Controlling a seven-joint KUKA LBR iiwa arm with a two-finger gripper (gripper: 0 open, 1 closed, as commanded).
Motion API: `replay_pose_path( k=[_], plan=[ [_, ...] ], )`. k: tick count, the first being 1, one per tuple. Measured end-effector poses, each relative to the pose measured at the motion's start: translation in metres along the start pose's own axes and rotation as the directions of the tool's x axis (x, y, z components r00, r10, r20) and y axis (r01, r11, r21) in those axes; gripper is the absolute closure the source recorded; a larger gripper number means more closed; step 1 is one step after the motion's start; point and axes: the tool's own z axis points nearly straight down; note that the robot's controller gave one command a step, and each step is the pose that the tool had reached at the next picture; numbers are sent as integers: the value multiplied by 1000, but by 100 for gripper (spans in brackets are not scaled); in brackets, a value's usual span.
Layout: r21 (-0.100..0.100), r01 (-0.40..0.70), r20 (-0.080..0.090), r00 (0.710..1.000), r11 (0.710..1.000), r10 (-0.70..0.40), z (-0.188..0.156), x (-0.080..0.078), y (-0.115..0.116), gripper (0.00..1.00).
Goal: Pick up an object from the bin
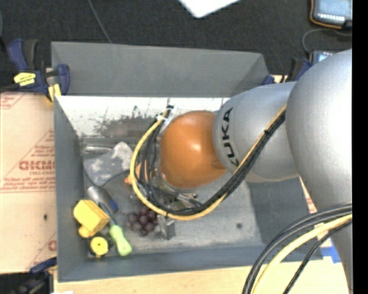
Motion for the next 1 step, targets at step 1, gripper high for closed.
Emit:
replay_pose_path(
  k=[1],
  plan=[
    [3,202,7,979,979,-202,17,-2,-16,100]
  ],
)
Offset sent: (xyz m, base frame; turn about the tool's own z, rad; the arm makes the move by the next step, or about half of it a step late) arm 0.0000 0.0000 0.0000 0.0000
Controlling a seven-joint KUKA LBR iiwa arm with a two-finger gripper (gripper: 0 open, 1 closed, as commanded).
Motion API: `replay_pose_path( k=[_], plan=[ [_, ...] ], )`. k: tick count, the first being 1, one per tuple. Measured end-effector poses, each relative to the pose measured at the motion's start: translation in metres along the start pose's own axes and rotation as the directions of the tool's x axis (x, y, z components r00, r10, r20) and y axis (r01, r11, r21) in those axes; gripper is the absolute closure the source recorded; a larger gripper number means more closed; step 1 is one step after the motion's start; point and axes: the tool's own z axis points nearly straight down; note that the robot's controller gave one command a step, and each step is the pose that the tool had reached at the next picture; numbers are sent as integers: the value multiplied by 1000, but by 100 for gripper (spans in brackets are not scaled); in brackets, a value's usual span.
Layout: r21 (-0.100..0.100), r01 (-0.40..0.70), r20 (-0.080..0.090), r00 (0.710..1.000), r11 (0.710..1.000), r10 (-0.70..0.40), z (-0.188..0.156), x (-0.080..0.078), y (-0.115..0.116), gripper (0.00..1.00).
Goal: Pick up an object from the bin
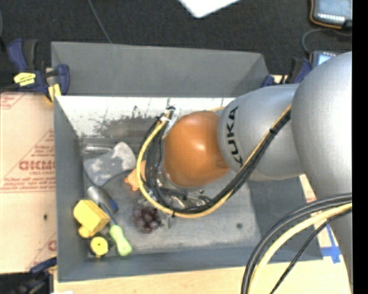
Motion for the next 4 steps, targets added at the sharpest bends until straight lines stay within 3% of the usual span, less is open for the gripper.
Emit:
replay_pose_path(
  k=[2,4],
  plan=[
    [-3,-1,-4,1000,1000,1,-3,1,1,100],
    [0,-2,-1,1000,1000,2,-31,0,0,100]
  ],
)
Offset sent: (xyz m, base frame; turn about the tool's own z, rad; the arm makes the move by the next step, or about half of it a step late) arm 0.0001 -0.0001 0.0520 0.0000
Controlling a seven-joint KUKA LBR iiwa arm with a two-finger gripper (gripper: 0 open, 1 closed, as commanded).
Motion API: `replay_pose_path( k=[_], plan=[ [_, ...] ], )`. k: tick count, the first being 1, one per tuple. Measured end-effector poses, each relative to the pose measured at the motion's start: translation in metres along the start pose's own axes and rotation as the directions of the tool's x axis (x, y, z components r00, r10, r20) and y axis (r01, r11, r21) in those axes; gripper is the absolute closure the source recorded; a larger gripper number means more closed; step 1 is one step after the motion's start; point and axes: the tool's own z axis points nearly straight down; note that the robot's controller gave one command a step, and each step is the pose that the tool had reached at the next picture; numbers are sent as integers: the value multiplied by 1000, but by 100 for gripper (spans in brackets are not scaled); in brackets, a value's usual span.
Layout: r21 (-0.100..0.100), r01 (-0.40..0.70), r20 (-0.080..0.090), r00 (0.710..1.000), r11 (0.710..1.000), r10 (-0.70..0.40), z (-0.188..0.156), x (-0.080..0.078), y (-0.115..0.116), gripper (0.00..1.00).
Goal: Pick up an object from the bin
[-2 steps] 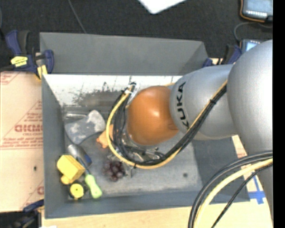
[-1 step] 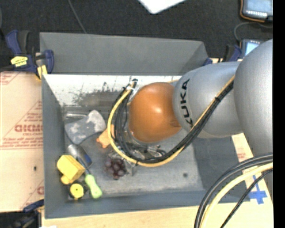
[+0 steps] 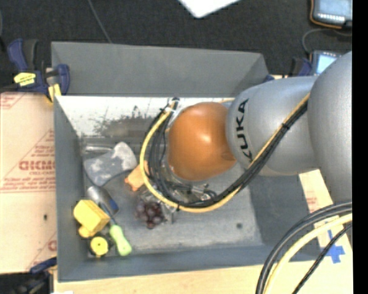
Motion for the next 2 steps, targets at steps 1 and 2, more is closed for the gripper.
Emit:
replay_pose_path(
  k=[1,2],
  plan=[
    [0,-2,1,1000,1000,2,-7,0,0,100],
    [1,-4,3,1000,1000,4,-11,0,-1,100]
  ],
)
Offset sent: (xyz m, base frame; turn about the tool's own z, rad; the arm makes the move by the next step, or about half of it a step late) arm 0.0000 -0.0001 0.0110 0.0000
